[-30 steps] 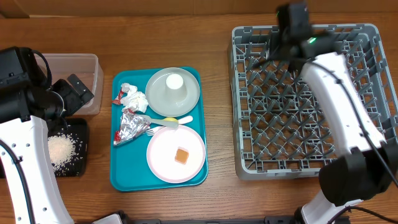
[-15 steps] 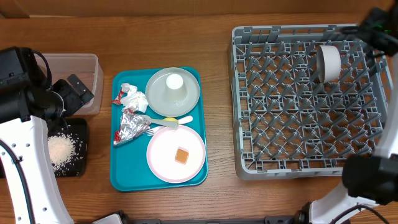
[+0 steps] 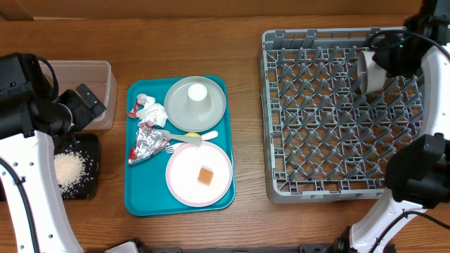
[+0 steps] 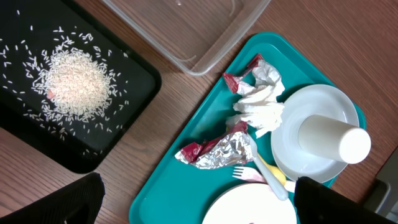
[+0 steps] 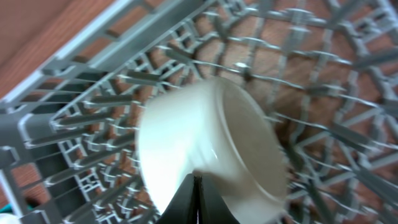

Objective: Sort waste into correct bins and load items into the dishwasher rack
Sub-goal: 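Set the grey bowl upside down in the rack and open right gripper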

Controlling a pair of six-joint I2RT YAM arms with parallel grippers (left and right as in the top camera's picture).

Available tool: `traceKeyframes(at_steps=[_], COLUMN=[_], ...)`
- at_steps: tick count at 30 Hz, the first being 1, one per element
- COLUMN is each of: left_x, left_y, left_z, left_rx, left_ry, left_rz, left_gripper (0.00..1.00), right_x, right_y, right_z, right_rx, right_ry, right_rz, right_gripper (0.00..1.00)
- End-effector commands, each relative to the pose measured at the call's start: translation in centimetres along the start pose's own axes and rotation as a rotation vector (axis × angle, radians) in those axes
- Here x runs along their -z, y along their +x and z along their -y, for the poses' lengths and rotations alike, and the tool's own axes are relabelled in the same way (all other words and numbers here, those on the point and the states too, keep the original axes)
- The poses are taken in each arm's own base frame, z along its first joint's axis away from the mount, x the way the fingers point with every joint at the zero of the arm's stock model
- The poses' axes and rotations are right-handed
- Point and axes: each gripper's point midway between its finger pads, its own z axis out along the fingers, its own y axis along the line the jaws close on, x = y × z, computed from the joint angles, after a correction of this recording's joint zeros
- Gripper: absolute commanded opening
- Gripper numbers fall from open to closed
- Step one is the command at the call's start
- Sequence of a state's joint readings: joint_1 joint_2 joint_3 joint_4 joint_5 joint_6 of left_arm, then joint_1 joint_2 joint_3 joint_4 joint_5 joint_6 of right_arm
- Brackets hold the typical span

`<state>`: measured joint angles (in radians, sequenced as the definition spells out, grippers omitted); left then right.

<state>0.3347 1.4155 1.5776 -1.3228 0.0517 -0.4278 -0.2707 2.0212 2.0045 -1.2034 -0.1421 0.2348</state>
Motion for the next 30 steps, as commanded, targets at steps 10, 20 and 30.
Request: traceKeyframes(at_steps=[10,20,30], left_x=[0.5,0.5,0.5], left_y=[-0.3,-0.3,-0.3], left_z=[0.2,0.2,0.2], left_rx=[0.012,0.012,0.012], left_ry=[0.009,0.009,0.009], left_rz=[0.018,0.018,0.018], left_gripper=[1.0,1.0,1.0], right_x=[1.3,6.7,4.3], right_y=[2.3,-1.6,-0.2], right_z=[-7.9,-5.1,-2.5], right_rx=[0.172,0.072,0.082], right_ry=[-0.303,-0.228,-0.018], right_rz=[-0.068,0.11,0.074], right_gripper=[0.04,0.05,0.08])
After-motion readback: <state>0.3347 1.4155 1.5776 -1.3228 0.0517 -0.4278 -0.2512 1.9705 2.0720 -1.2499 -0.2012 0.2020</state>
